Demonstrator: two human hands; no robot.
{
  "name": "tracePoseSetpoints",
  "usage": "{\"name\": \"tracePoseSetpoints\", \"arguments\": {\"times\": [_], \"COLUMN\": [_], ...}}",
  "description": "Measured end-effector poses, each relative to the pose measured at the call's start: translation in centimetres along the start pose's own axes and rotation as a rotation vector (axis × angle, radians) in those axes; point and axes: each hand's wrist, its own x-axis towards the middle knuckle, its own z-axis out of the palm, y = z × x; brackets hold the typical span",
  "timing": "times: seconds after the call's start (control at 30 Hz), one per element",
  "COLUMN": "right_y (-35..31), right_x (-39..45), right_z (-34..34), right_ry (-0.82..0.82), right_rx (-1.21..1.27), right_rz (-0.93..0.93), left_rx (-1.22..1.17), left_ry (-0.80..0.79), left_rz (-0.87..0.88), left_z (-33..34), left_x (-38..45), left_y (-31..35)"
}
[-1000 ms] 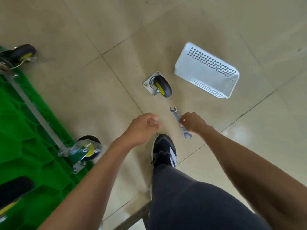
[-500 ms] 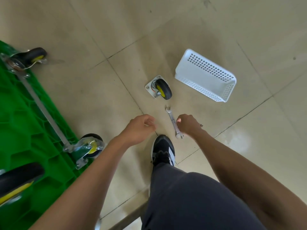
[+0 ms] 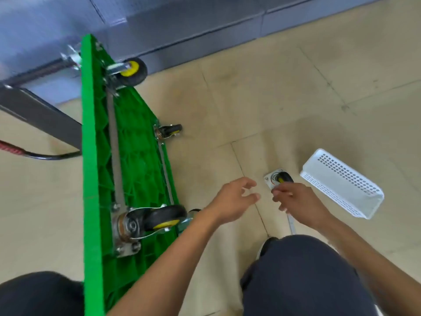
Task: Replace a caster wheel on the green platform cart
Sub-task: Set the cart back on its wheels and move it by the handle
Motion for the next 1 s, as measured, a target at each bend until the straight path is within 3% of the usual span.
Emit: {"name": "tracePoseSetpoints", "arguments": {"times": [0.33,0.7,1.0], "right_y": [-17.2,-29.4,-33.3], "right_x": [-3.3,-5.2,1.0], "right_z": [-0.7,8.1,12.9], "right_ry": [-0.059,-0.205,-0.221], "right_rx": [-0.123,-0.326,-0.406], "right_rz": [-0.340,-0.602,-0.673], "left_rx": [0.384,0.333,0.284], "left_ry": [0.327,0.624,0.707], "left_rz": [0.286,0.218,0.148], "left_z": [-13.0,-23.2,-29.8], "left_x": [-10.8,-19.3,-17.0], "left_y": [3.2,-1.4,-6.9]}}
